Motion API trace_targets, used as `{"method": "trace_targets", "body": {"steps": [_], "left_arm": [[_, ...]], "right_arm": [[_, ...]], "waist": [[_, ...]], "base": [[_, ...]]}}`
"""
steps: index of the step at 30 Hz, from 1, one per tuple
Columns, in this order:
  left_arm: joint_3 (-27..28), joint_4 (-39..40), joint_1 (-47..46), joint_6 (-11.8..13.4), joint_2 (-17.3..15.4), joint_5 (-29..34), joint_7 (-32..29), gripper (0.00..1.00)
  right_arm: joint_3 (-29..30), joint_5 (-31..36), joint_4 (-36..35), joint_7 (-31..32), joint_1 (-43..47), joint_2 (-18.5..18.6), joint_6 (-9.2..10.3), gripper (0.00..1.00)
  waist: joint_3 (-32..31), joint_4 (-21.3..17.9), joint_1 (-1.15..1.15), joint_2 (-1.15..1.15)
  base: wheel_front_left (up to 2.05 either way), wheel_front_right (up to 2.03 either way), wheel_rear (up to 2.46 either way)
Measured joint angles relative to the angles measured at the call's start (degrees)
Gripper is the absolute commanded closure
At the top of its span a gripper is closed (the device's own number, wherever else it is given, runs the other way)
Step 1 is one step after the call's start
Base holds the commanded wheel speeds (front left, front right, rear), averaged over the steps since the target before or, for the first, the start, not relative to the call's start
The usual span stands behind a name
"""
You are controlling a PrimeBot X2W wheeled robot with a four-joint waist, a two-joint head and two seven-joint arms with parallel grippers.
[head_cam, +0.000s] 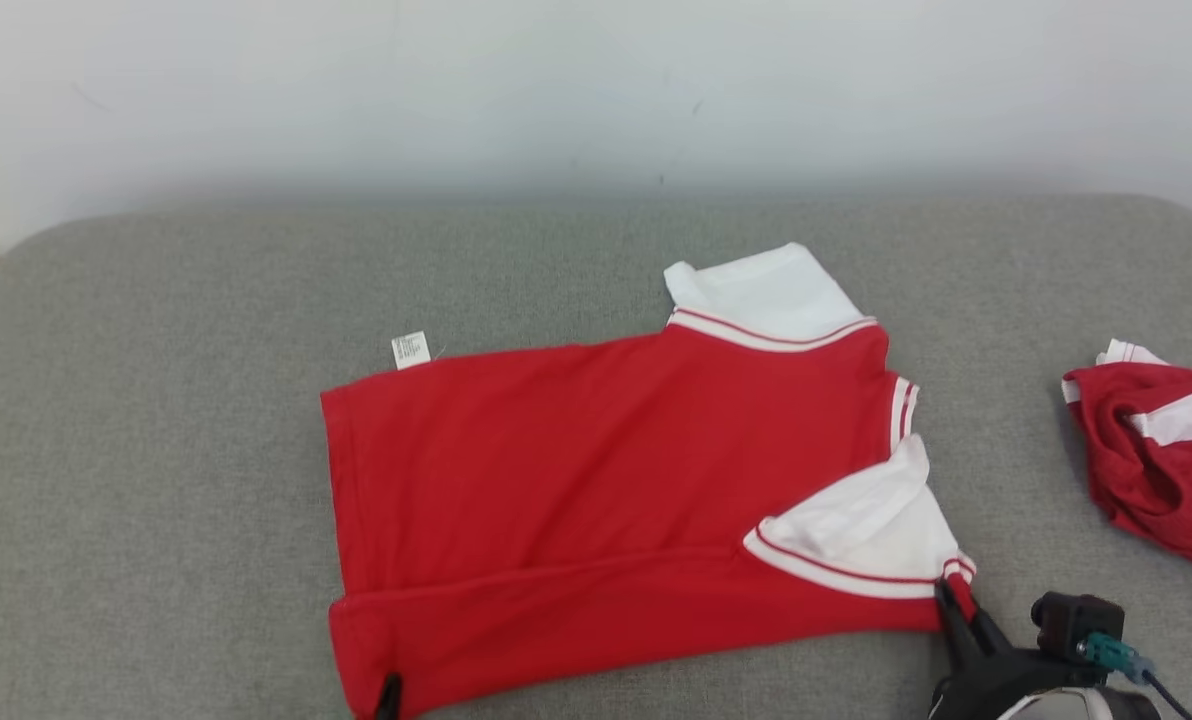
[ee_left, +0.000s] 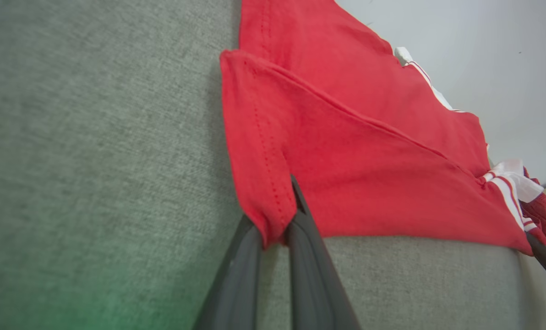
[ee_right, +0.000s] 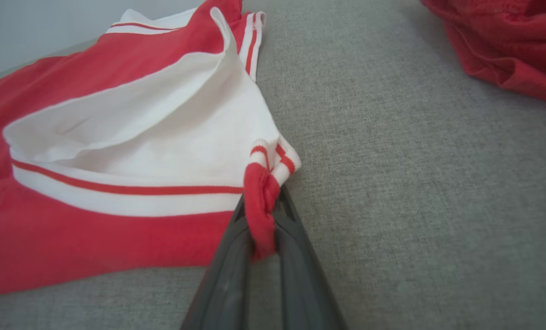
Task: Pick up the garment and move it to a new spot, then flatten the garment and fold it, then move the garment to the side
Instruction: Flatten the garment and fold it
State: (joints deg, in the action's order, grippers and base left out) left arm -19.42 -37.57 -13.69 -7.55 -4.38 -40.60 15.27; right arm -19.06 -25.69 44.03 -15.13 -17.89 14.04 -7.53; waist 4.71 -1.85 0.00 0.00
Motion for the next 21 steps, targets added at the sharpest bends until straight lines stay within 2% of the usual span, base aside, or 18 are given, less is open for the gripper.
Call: {"method": "trace_targets", "body": {"steps": [15, 21], "left_arm": [[4.0, -4.1, 3.5, 0.0, -2.3, 3.8, -0.1, 1.00], [3.7, -4.6, 3.4, 0.0, -3.1, 4.8, -0.1, 1.00]], "right_arm": [[-4.4, -4.1, -4.0, 0.1, 6.3, 1.2, 0.00, 1.00], [-5.2, -4.5, -6.1, 0.1, 7.8, 1.4, 0.00, 1.00]], "waist": [[-5.5, -1.5, 0.00, 0.00], [-6.0, -1.8, 0.00, 0.00]], "base": [[0.00, 0.00, 0.00], [0.00, 0.00, 0.00]]}}
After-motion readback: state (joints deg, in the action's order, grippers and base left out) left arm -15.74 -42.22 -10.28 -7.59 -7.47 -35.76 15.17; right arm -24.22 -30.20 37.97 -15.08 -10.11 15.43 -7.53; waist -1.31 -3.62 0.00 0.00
